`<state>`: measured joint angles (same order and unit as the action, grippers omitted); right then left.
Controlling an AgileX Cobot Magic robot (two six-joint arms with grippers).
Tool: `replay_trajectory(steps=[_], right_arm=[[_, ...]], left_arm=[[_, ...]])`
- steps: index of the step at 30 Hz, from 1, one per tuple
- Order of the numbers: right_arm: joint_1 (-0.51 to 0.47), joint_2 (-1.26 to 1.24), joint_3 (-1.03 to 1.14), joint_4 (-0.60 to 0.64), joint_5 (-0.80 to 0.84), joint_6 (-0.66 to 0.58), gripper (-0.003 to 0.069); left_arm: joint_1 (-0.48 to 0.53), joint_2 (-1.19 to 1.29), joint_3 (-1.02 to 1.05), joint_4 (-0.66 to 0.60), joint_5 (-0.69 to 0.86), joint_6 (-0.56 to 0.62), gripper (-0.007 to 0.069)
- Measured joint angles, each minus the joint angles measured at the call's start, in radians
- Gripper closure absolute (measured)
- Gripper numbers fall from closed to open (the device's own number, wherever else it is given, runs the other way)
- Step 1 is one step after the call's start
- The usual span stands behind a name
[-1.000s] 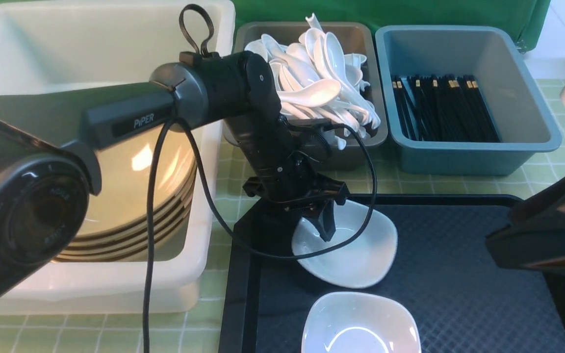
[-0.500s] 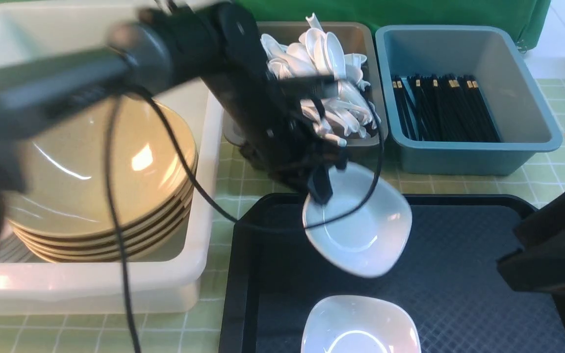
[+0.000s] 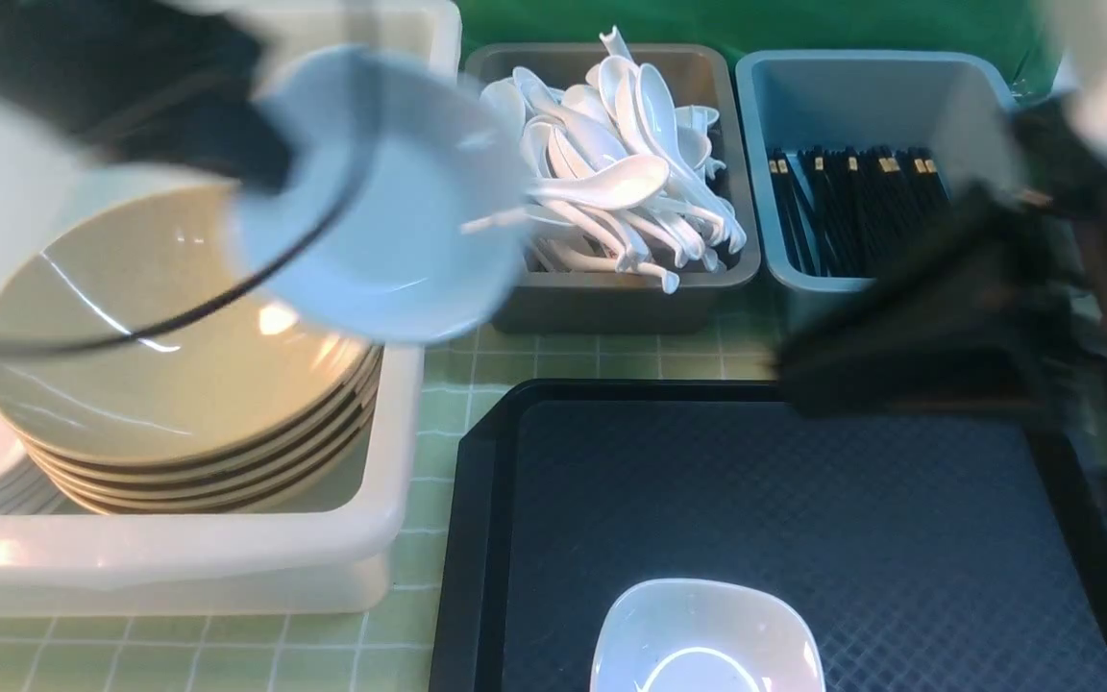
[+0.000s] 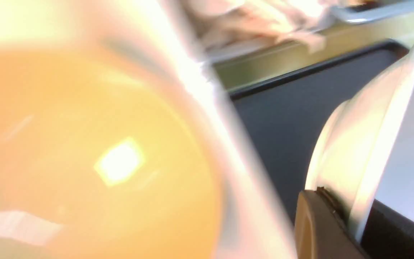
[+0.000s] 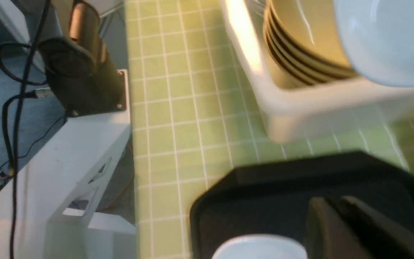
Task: On green table put chopsticks spoon bowls plates into blue grey white boxes.
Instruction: 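Place the white bowl into the white bin with the other dishes with the left gripper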
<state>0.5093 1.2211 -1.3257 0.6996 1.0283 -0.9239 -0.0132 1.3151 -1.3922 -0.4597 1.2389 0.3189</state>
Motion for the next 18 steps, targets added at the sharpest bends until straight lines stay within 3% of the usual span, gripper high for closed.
replay_trajectory(steps=[6,9,12,14,18], right_arm=[[0.18,0.212,-0.198,-0.021,-0.04,-0.018,0.0636],[0.256,0.313,-0.291,-0.062,-0.064,0.013,0.0636],[0.29,0.376,-0.344,-0.073,-0.079,0.032,0.0636],[0.309,0.431,-0.379,-0.073,-0.098,0.039,0.0636],[0.311,0.469,-0.39,-0.072,-0.132,0.056,0.0636]], left_arm=[[0.45,-0.118,0.211,-0.026,-0.077,-0.006,0.0609],[0.617,-0.113,0.252,-0.054,-0.124,-0.001,0.0609],[0.698,-0.109,0.255,-0.041,-0.182,-0.003,0.0609],[0.733,-0.095,0.255,0.035,-0.236,-0.037,0.0609],[0.693,-0.027,0.255,0.193,-0.242,-0.094,0.0609]])
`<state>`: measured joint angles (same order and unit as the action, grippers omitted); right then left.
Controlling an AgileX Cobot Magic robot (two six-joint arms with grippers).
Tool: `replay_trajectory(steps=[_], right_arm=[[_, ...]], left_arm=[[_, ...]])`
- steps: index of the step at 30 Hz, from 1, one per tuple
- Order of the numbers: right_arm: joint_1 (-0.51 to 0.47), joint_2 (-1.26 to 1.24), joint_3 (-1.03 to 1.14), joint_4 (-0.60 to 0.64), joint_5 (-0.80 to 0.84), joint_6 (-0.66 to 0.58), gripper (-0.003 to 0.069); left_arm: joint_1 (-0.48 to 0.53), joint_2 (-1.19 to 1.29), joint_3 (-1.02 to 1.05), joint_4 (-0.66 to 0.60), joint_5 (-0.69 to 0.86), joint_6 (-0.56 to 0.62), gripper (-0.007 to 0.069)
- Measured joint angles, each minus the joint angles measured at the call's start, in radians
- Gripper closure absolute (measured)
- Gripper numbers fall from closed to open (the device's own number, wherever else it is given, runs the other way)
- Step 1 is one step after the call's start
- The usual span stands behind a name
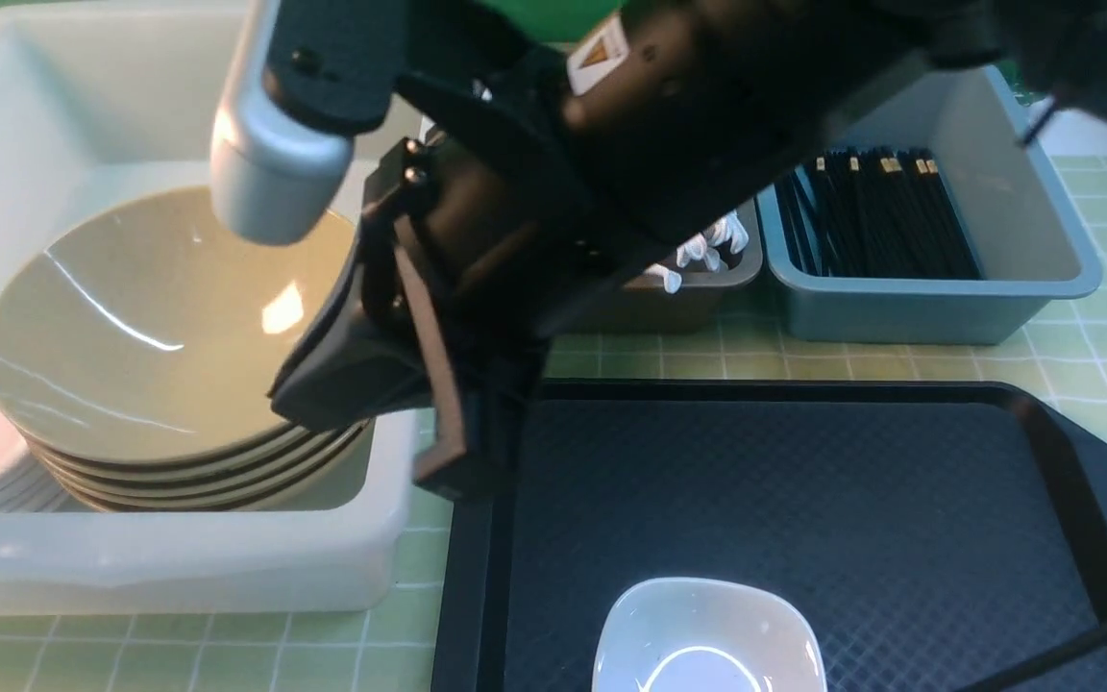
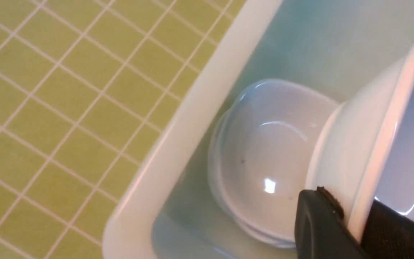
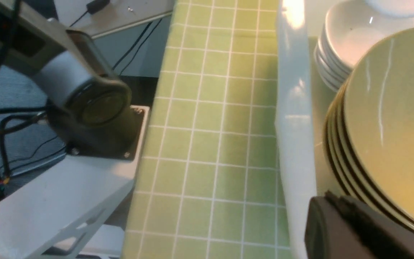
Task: On green table put chopsticks spoon bowls plates into blue grey white boxes.
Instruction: 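Place the white bowl into the white bin with the other dishes with the left gripper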
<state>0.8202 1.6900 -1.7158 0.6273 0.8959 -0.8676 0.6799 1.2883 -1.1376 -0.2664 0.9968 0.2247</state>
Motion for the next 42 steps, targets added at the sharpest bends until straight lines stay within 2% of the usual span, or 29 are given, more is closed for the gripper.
replay_trajectory(steps=[3,11,17,18,22,24,26,29,35,39,41,42], right_arm=[[0.0,0.007,0.0,0.0,0.002,0.004,0.0636],[0.0,0.007,0.0,0.016,0.041,0.005,0.0634],[0.0,0.007,0.001,0.016,0.064,0.005,0.0633],[0.0,0.007,0.001,0.016,0.066,0.005,0.0633],[0.0,0.006,0.001,0.017,0.077,0.027,0.0632],[0.0,0.005,0.001,0.017,0.083,0.028,0.0629],[0.0,0.005,0.001,0.017,0.092,0.029,0.0626],[0.0,0.005,0.001,0.016,0.113,0.031,0.0622],[-0.005,0.003,0.001,0.015,0.154,0.058,0.062],[-0.043,-0.017,0.001,0.015,0.175,0.083,0.0615],[-0.061,-0.028,0.001,0.015,0.18,0.088,0.0613],[-0.077,-0.042,0.001,0.012,0.182,0.091,0.0612]], left_arm=[[-0.049,0.082,0.0,0.099,-0.008,-0.083,0.0609],[-0.136,0.228,0.0,0.192,-0.034,-0.208,0.0605],[-0.181,0.255,0.0,0.266,-0.042,-0.242,0.0516],[-0.184,0.255,0.0,0.266,-0.039,-0.245,0.0502],[-0.19,0.255,0.0,0.247,0.002,-0.29,0.0369],[-0.19,0.255,0.0,0.213,0.018,-0.261,0.0332],[-0.19,0.256,0.0,0.149,0.025,-0.183,0.0315],[-0.192,0.256,0.0,0.101,0.021,-0.131,0.0317],[-0.192,0.256,0.0,0.089,0.019,-0.12,0.0317],[-0.192,0.256,0.0,0.088,0.025,-0.141,0.0316],[-0.192,0.256,0.0,0.088,0.032,-0.143,0.031],[-0.192,0.256,0.0,0.088,0.039,-0.143,0.0283]])
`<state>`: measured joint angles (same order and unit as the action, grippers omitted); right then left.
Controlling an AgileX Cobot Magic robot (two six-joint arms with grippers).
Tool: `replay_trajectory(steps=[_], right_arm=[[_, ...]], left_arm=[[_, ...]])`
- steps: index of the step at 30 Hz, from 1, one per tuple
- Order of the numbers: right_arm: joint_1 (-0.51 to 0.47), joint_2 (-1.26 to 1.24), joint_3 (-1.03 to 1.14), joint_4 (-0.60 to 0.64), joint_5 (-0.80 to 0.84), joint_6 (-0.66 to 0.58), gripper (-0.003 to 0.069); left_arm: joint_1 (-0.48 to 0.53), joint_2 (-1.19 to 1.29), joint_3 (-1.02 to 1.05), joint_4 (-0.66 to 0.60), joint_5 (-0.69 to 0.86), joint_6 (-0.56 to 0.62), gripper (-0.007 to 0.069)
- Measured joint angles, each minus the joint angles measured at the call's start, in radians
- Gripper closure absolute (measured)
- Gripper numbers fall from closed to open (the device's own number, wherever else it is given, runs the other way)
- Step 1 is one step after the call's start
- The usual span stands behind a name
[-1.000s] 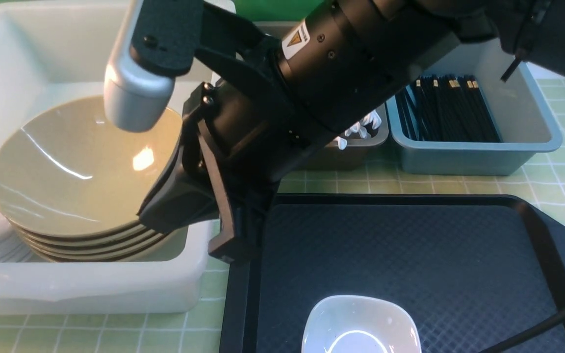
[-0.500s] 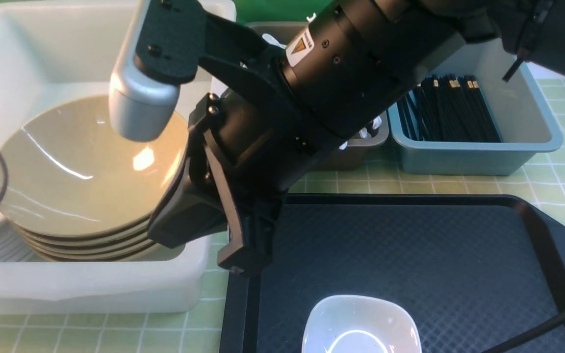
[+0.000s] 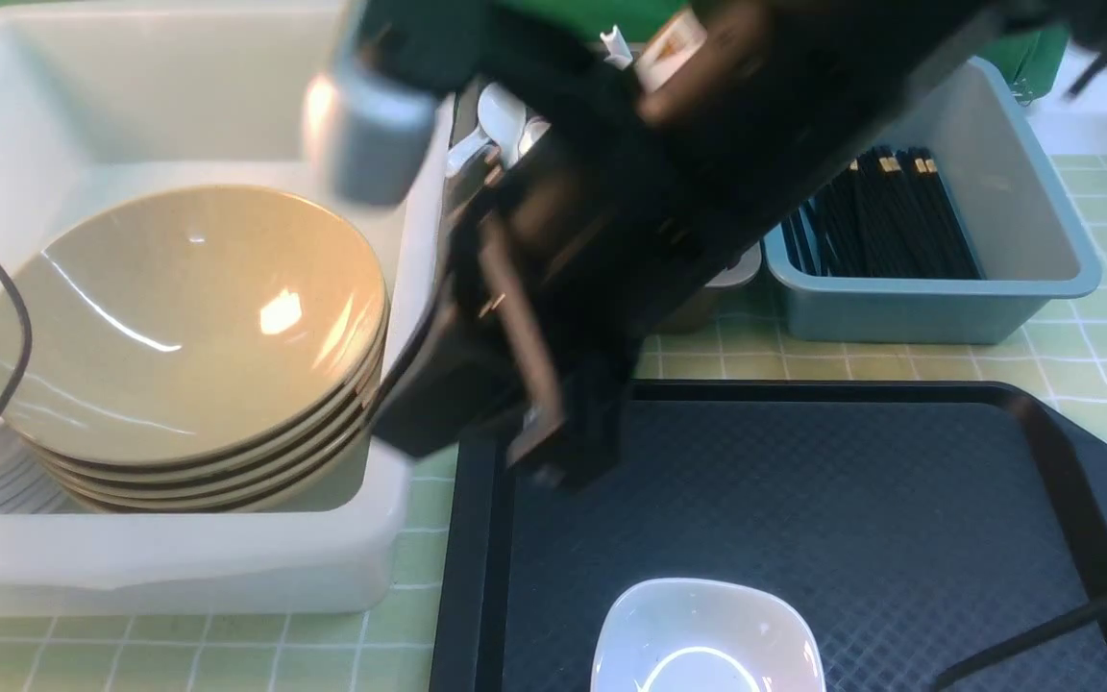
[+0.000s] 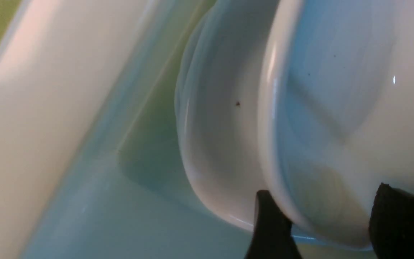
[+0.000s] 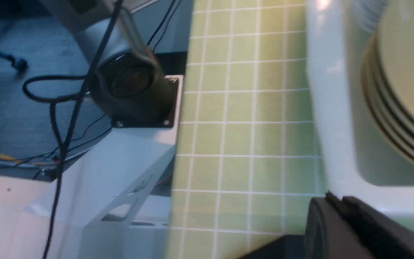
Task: On green table put chopsticks spoon bowls plates into blue grey white boxes.
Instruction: 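Place the white bowl into the white bin with the other dishes with the left gripper, then grasp the small white bowl on the black tray by its rim with the left gripper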
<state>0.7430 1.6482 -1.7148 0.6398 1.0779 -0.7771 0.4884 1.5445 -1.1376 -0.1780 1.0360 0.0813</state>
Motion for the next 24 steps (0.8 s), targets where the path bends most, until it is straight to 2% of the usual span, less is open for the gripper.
replay_trajectory(steps=[3,6,7,9,10,18,21,24], right_arm=[[-0.031,-0.027,0.0,0.0,0.019,0.001,0.0612],[-0.057,-0.047,0.0,0.0,0.044,0.012,0.0612],[-0.057,-0.047,0.0,0.0,0.044,0.012,0.0612],[-0.073,-0.06,0.002,-0.001,0.058,0.018,0.0612],[-0.076,-0.065,0.006,-0.001,0.061,0.018,0.0612],[-0.095,-0.171,0.174,-0.002,0.056,0.019,0.0612],[-0.12,-0.252,0.273,-0.01,0.033,0.019,0.0612],[-0.157,-0.357,0.395,-0.021,-0.006,0.019,0.0612]], left_arm=[[0.0,0.0,0.0,0.0,0.019,-0.017,0.0207],[0.0,0.0,0.0,0.023,0.048,-0.058,0.009],[0.0,0.0,0.0,0.025,0.05,-0.061,0.0083],[0.0,-0.002,0.0,0.047,0.057,-0.093,-0.0008],[-0.001,-0.007,0.0,0.056,0.057,-0.101,-0.003],[-0.005,-0.177,-0.018,0.178,0.139,-0.15,-0.0038],[-0.031,-0.283,-0.021,0.136,0.161,-0.131,-0.0038],[-0.149,-0.395,-0.022,-0.004,0.155,-0.004,-0.002]])
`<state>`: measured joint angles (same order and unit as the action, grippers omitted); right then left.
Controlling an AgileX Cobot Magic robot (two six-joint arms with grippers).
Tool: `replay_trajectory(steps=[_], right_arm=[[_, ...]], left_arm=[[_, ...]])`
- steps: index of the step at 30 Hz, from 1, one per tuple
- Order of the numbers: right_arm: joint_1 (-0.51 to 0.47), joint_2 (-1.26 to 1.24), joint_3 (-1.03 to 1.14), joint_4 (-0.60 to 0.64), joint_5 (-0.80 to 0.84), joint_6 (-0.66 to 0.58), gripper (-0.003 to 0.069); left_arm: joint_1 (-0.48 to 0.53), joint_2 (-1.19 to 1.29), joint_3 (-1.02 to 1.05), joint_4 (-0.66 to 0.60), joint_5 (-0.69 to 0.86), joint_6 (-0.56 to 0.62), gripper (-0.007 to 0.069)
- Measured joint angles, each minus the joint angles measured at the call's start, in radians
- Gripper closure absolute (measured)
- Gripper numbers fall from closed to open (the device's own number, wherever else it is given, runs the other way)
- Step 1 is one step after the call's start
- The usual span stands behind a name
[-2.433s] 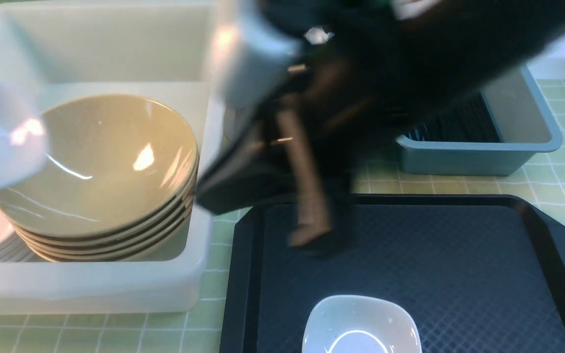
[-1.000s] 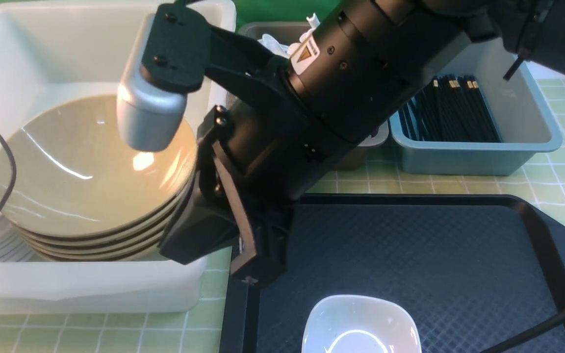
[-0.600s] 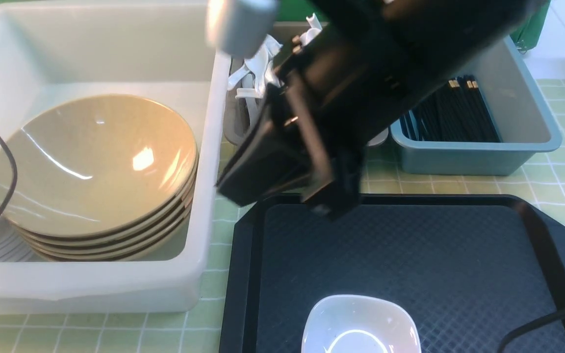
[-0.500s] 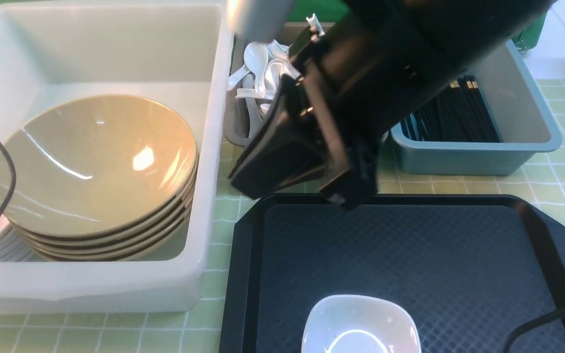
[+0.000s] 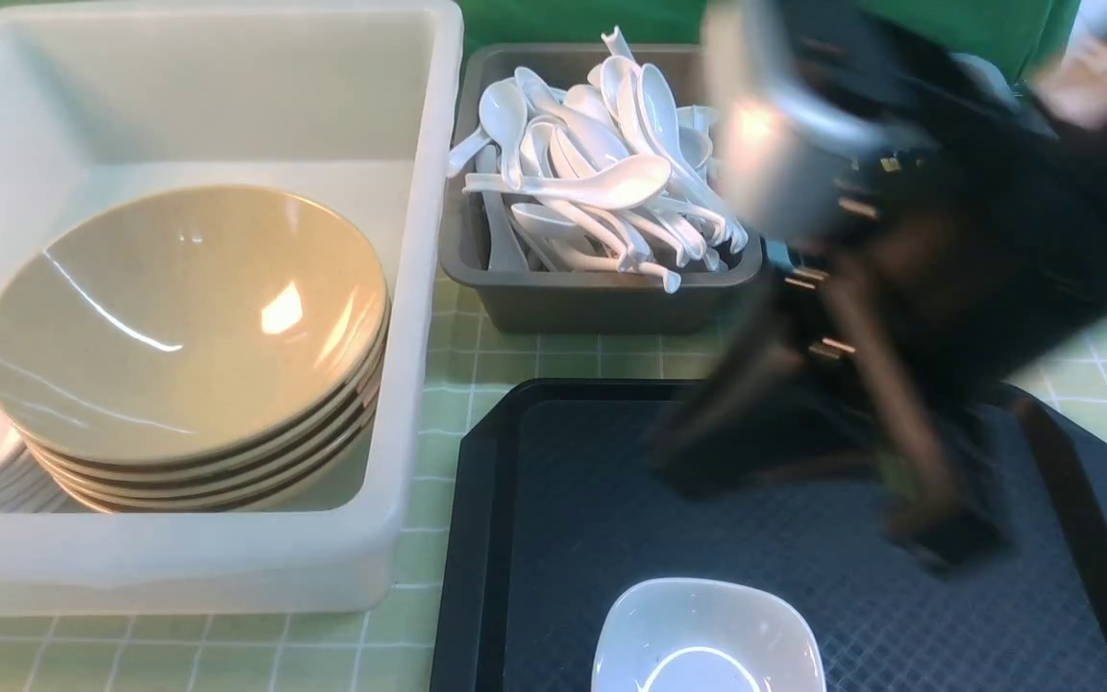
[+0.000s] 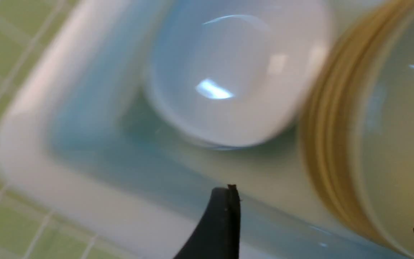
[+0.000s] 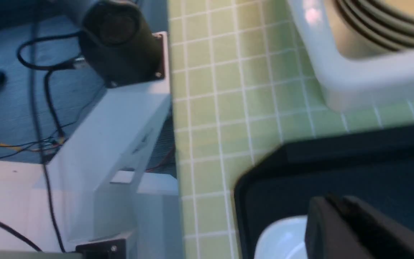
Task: On green table put chopsticks spoon bowls plates into blue grey white boxes.
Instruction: 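Grasp the small white bowl on the black tray by its rim with the left gripper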
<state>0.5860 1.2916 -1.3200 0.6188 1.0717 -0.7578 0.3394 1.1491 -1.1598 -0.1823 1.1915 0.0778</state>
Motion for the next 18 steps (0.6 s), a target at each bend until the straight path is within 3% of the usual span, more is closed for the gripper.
replay_trajectory(steps=[6,9,15,18], right_arm=[[-0.028,-0.208,0.184,-0.018,-0.025,0.017,0.0612],[-0.028,-0.282,0.25,-0.021,-0.043,0.057,0.0612],[-0.028,-0.337,0.284,-0.041,-0.074,0.135,0.0603],[-0.028,-0.338,0.284,-0.044,-0.089,0.163,0.0601]], left_arm=[[-0.318,-0.052,0.0,-0.307,0.017,0.274,0.0073],[-0.498,0.002,0.0,-0.382,0.023,0.316,0.0118],[-0.807,0.243,0.0,-0.4,0.017,0.254,0.0141],[-0.89,0.385,0.0,-0.406,-0.01,0.172,0.0141]])
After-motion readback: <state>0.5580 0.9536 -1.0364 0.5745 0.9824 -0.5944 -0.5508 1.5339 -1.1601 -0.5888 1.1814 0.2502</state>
